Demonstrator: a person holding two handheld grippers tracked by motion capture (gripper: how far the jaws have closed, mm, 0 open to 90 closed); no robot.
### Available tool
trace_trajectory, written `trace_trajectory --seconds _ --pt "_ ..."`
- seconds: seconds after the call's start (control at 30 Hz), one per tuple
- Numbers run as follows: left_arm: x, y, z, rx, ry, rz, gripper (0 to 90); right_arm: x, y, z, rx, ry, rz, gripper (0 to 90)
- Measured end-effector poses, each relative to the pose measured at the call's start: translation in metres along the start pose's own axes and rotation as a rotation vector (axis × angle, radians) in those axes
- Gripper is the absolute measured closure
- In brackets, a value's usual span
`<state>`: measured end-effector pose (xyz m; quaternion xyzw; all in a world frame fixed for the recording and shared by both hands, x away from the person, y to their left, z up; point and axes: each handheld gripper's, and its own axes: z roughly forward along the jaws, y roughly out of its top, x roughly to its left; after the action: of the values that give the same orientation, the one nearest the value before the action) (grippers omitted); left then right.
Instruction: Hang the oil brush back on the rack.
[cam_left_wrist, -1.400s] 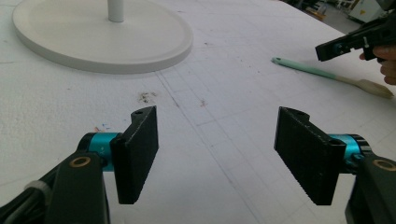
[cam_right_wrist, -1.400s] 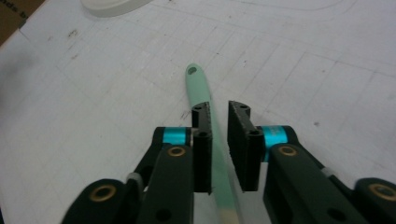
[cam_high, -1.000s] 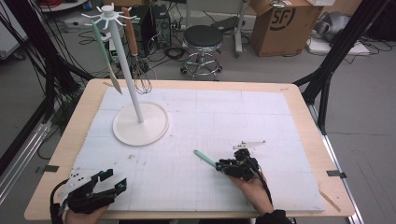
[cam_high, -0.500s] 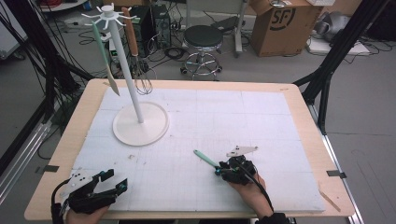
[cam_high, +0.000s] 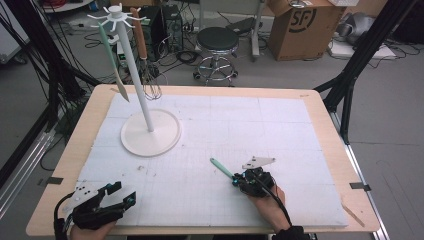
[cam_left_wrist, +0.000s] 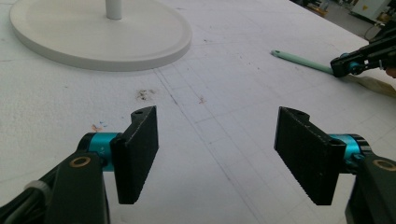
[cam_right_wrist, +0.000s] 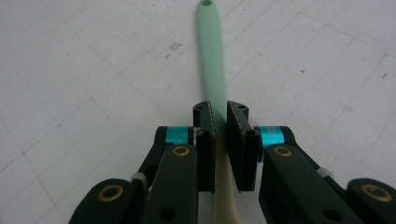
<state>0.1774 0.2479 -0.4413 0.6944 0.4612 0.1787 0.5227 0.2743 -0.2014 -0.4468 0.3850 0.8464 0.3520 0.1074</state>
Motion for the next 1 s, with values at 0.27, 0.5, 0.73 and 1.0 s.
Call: trace_trajectory --seconds 0.27,0.5,0.73,1.0 --pt "0.001 0.000 0.000 -0.001 0.002 -0.003 31.1 -0.003 0.019 -0.011 -0.180 0.185 0.125 82.5" --pt "0.001 0.000 -0.002 -0.007 0.001 -0.006 31.0 0.003 0.051 -0.018 -0.349 0.365 0.165 82.4" --pt "0.002 -0.001 -0.003 -0.008 0.003 -0.005 31.1 0.010 0.078 -0.024 -0.501 0.475 0.156 82.4" --pt "0.003 -0.001 -0.004 -0.007 0.009 -0.011 30.7 0.013 0.113 -0.036 -0.611 0.553 0.162 82.4"
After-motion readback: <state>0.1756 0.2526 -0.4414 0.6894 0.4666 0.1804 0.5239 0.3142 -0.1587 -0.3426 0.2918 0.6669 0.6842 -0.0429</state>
